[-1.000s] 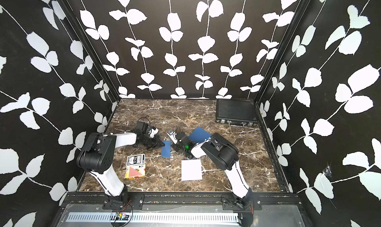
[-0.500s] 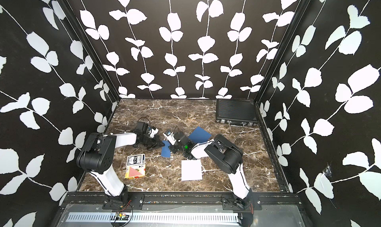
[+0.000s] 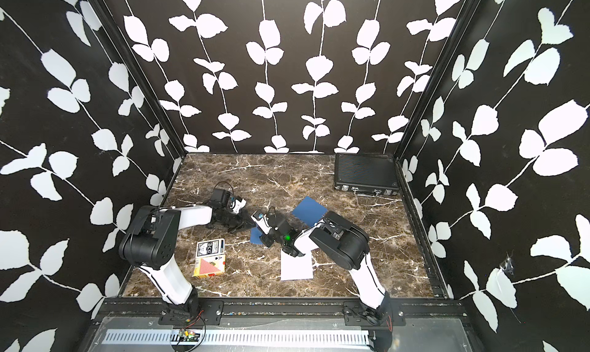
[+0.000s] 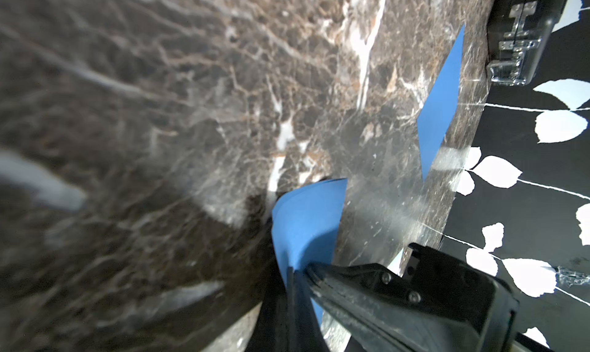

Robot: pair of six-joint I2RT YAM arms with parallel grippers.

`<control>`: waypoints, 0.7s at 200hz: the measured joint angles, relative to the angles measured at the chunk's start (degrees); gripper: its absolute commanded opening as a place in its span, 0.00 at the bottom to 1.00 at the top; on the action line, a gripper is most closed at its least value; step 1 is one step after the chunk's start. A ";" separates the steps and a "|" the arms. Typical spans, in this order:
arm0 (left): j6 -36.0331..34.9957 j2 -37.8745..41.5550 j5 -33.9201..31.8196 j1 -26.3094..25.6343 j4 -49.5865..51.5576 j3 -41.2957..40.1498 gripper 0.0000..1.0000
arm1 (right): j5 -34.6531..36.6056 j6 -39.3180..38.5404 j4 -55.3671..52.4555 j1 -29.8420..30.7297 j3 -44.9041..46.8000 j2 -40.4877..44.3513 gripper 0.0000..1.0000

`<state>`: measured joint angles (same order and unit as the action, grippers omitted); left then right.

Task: Fold the square paper along the opposite sides
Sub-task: Smooth out the paper at the center of the board.

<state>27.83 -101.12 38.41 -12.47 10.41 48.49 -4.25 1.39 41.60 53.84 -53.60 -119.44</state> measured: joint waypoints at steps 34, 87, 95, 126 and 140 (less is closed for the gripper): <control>-0.20 -0.02 0.00 0.00 0.20 0.11 0.00 | 1.31 0.79 0.66 0.02 3.43 1.95 0.05; -0.42 -0.02 -0.42 0.00 0.42 0.24 0.00 | 2.03 0.35 -3.23 -0.17 5.55 5.92 0.07; -0.42 -0.02 -0.42 0.00 0.42 0.24 0.00 | 1.46 0.02 -4.76 -0.39 5.55 6.75 0.07; -0.42 -0.02 -0.42 0.00 0.44 0.24 0.00 | -3.45 -0.87 -5.62 -1.40 5.05 8.70 0.13; -0.42 -0.02 -0.39 0.00 0.44 0.24 0.00 | -6.29 -0.96 -4.87 -1.62 3.54 7.87 0.13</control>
<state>27.42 -101.14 38.02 -12.47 10.85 48.73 -10.55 0.43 36.73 52.23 -50.06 -111.57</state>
